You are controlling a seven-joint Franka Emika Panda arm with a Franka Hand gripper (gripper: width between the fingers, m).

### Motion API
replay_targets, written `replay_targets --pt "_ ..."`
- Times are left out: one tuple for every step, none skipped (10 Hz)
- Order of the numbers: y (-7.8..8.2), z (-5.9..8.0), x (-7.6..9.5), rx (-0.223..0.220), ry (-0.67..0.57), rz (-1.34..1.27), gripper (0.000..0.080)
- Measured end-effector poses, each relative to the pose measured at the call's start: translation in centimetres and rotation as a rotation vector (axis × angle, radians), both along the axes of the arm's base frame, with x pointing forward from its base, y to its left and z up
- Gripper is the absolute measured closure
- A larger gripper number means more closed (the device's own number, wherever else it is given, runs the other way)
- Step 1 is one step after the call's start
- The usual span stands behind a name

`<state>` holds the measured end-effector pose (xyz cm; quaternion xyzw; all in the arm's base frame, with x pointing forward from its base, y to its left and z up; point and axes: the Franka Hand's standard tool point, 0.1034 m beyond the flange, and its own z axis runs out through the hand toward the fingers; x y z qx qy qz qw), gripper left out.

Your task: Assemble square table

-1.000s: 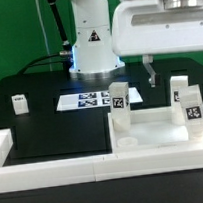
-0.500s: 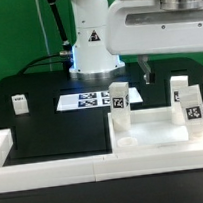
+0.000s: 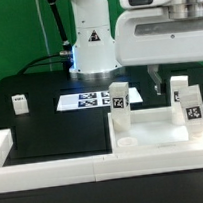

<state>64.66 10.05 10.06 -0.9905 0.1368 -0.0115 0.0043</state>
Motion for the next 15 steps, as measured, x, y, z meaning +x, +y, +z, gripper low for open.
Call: replay_targets --pt "0.4 -0.3 -0.2 -0.001 0.003 -0.01 0.0151" --pt "0.7 -0.5 -0.3 -0.003 0.004 -0.015 0.0151" --pt "0.6 -0.7 -0.5 -0.003 0.007 -0.016 0.0151" --pt "0.6 -0.8 -0.6 -0.004 0.006 -0.015 0.0151" --pt "0.6 -0.8 -0.6 -0.004 0.006 -0.016 0.0151" --pt "0.5 -0.8 -0.6 -0.004 0.006 -0.017 0.0151" --pt "0.3 -0.8 -0.5 -0.002 0.006 -0.011 0.0151" --pt "-0.6 -0.5 -0.5 0.008 0.002 0.005 0.0151" --pt "-0.3 -0.9 -0.8 0.01 -0.011 -0.017 0.0151" --pt "0.3 -1.4 -1.2 0.012 -0.011 -0.011 0.0151" --pt "0.1 -1.3 -1.1 0.012 -0.012 -0.014 0.0151" --pt "0.0 -1.4 -1.1 0.012 -0.011 -0.015 0.0181" --pt "0.0 -1.4 -1.1 0.012 -0.011 -0.034 0.0181" --pt "0.0 -1.4 -1.1 0.013 -0.011 -0.053 0.0359" --pt "0.0 -1.3 -1.0 0.015 -0.012 -0.086 0.0359"
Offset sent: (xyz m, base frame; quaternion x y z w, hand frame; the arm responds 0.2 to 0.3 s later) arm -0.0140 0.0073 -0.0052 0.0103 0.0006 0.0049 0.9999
